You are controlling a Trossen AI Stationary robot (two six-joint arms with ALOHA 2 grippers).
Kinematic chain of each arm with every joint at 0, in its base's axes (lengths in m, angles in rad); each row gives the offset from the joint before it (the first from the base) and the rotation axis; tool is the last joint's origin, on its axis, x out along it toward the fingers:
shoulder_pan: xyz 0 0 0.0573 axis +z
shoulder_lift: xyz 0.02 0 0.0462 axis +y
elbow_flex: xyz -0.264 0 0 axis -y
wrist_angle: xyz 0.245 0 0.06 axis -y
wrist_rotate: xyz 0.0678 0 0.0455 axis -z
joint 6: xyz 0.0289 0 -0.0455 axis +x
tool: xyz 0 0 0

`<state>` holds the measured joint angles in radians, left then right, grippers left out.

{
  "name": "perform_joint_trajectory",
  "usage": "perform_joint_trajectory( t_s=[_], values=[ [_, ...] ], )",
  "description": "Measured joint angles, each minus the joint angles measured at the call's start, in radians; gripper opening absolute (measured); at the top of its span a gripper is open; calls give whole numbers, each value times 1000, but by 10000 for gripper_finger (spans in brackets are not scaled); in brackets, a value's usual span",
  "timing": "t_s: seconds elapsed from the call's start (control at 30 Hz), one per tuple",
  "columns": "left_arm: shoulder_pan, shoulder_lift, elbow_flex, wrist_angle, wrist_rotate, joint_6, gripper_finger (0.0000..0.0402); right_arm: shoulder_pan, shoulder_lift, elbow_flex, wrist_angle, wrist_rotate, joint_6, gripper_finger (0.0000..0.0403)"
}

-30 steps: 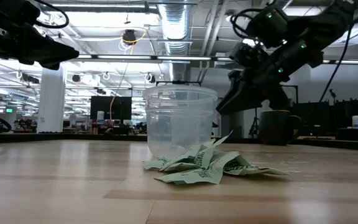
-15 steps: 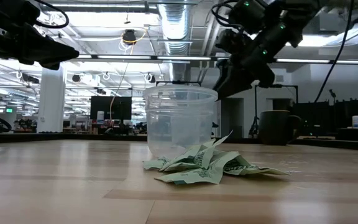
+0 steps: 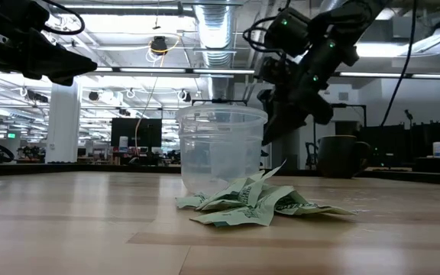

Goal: Pick and place items into bin
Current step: Put the bottom right stevia packet into the bottom bin

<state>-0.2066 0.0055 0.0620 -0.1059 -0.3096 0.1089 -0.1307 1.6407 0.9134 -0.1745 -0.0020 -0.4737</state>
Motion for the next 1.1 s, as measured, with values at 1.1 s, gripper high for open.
perform_joint_trajectory(
  t_s=[1.1],
  values=[
    [0, 0, 0, 0, 0, 0, 84, 5, 10, 0, 61, 56, -72, 113]
  ],
)
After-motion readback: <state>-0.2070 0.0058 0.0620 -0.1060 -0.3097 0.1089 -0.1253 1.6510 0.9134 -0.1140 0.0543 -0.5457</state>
